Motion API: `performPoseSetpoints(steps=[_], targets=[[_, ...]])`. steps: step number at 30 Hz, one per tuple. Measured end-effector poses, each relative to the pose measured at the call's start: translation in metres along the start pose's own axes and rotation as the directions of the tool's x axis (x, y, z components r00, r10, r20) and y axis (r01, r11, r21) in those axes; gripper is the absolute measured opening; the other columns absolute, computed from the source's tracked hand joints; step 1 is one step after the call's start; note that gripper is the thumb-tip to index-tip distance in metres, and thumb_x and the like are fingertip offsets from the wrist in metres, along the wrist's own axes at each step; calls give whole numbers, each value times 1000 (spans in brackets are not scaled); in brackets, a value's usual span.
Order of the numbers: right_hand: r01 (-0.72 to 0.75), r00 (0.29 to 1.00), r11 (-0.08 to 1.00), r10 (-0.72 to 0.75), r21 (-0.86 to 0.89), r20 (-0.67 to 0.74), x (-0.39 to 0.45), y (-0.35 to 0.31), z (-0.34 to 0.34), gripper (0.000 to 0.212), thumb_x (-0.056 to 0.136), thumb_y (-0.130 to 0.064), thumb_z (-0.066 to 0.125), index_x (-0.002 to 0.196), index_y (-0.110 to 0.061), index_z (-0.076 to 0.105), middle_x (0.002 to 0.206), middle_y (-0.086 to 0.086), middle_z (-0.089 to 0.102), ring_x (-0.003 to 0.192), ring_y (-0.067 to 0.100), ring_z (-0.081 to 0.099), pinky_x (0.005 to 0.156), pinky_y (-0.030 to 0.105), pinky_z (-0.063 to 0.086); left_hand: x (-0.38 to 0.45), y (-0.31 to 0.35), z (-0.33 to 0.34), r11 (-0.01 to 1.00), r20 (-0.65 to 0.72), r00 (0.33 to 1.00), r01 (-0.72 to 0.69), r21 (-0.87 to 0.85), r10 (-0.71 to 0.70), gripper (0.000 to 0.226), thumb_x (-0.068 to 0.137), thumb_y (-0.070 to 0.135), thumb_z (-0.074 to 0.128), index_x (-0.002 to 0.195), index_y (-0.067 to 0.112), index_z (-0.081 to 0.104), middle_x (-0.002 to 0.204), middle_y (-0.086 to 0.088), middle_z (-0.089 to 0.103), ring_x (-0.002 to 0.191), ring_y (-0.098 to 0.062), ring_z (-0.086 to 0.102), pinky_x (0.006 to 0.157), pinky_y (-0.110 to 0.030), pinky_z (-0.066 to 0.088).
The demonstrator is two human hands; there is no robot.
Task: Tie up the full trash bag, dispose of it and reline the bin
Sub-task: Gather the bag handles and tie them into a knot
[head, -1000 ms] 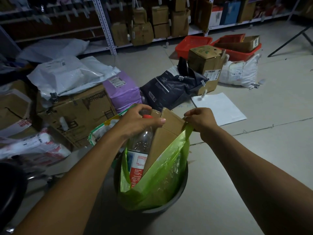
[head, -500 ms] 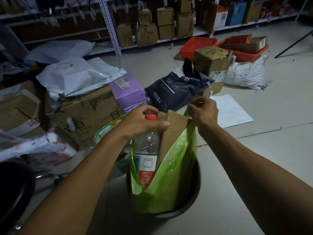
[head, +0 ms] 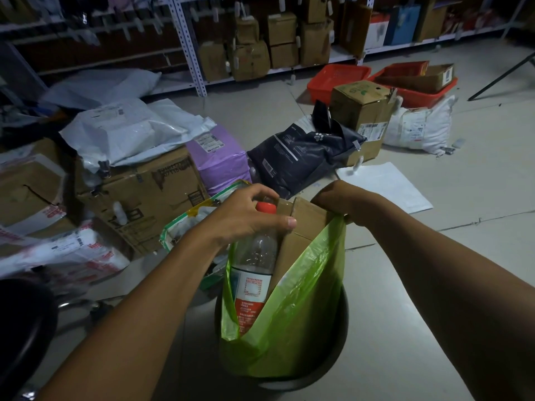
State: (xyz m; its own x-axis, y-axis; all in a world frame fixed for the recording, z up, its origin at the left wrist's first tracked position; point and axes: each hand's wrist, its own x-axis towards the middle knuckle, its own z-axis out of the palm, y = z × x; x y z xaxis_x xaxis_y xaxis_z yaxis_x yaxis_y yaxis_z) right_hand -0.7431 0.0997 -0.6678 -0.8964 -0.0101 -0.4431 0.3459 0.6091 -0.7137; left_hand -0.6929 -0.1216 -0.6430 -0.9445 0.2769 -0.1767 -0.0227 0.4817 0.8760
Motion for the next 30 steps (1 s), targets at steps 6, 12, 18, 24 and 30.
performPoseSetpoints(steps=[6,12,18,24,30], targets=[[100,988,992,-108,-77,-107,5,5,7,22,88,-9,63,107,-2,73,108,12,69,91,21,62,77,30,52,0,0,2,1000,16,1000,11,20,-11,73,43,62,87,108,43,63,108,6,63,92,-15,68,61,-19,55],[330,902,936,-275,122,-332,1,8,15,8,91,-12,66,92,-8,73,80,2,69,71,17,67,61,21,54,0,0,3,999,31,999,29,-12,-29,69,42,58,90,104,42,65,107,1,66,91,-17,70,64,-24,57],[540,817,816,-447,207,-365,-10,-15,18,16,94,-17,63,106,-8,70,98,4,71,84,17,69,70,29,59,0,1,12,999,10,1000,19,29,-20,71,46,61,87,110,38,65,104,16,61,87,-5,65,54,-9,50],[549,801,816,-452,180,-393,-16,-11,20,19,96,-24,60,107,-11,69,98,1,70,82,15,70,66,25,59,1,-6,10,999,-28,999,42,-24,-43,83,40,65,87,115,34,67,101,19,63,77,0,68,52,-10,50],[515,758,855,-492,-70,-428,-22,-5,6,19,97,-25,59,108,-14,69,102,6,72,78,18,71,75,40,60,7,-20,-5,996,-218,973,66,-63,-79,72,38,55,92,105,39,69,104,13,67,89,-10,67,60,-24,49]])
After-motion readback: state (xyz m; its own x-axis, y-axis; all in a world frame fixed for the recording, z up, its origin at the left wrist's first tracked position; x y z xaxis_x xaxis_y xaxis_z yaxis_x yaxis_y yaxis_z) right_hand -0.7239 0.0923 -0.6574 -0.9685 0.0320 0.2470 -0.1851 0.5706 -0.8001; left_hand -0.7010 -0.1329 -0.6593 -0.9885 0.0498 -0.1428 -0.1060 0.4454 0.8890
